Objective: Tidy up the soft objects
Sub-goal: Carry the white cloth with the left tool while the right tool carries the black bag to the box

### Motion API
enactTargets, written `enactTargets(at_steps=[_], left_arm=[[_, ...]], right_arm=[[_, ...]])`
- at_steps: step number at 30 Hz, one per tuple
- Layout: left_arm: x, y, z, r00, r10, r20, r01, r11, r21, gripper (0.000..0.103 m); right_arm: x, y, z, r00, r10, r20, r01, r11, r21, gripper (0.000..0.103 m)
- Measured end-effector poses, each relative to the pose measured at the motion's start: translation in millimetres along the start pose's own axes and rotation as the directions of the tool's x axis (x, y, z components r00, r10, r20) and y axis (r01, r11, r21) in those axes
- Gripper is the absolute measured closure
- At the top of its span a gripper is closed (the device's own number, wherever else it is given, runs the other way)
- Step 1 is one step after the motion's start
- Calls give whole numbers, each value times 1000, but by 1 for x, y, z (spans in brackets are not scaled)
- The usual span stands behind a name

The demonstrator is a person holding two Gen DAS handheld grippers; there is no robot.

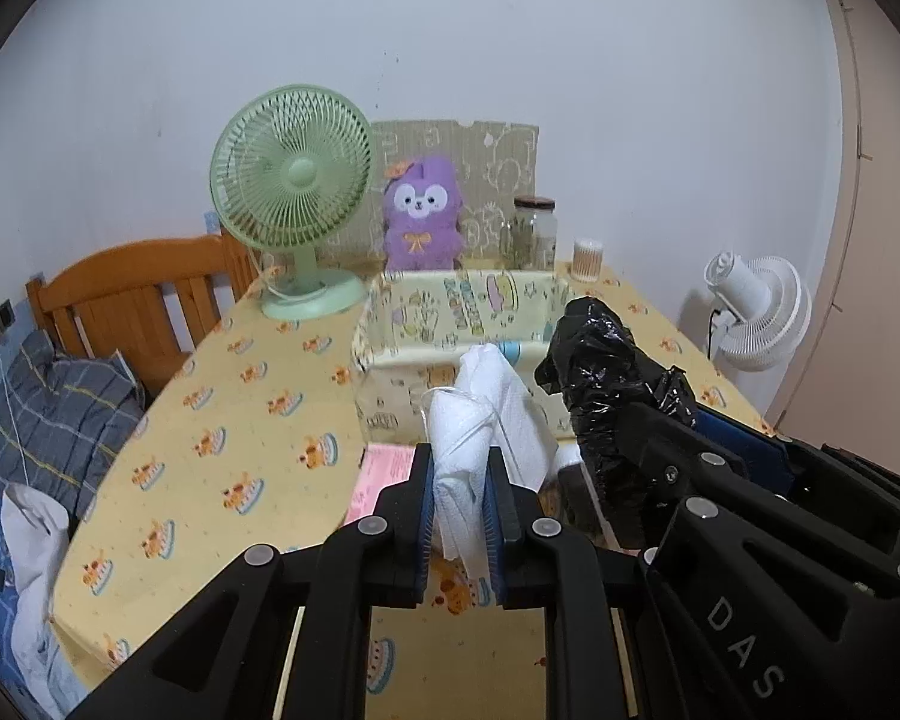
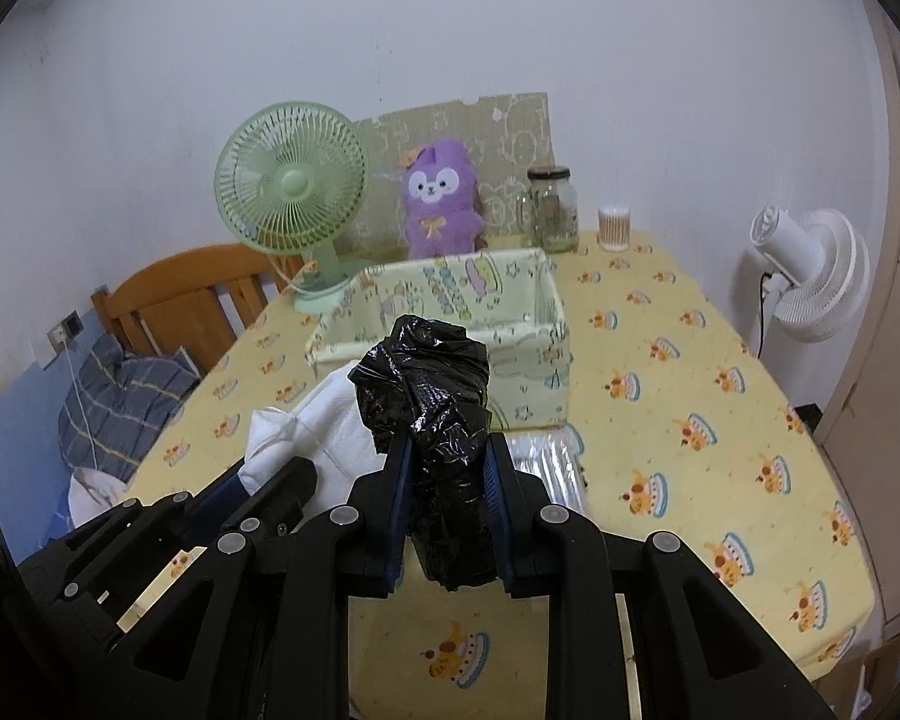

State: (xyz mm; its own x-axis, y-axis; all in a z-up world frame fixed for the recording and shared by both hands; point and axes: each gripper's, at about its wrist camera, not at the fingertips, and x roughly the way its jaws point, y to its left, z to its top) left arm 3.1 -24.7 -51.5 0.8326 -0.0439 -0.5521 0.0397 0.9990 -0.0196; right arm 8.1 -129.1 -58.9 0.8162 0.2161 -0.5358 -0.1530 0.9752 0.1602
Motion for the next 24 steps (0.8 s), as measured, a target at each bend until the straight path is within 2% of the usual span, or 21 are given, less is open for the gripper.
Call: enactTargets(at_steps=[13, 24], left_arm=[[-25, 2, 30, 997, 19, 73, -20, 1000, 12, 90], [-29, -4, 47, 994, -6, 112, 3, 1000, 28, 90]], right_arm=[[-30, 8, 30, 996, -6, 86, 8, 1000, -22, 77], [-42, 4, 46, 991, -19, 131, 22, 999, -26, 77]])
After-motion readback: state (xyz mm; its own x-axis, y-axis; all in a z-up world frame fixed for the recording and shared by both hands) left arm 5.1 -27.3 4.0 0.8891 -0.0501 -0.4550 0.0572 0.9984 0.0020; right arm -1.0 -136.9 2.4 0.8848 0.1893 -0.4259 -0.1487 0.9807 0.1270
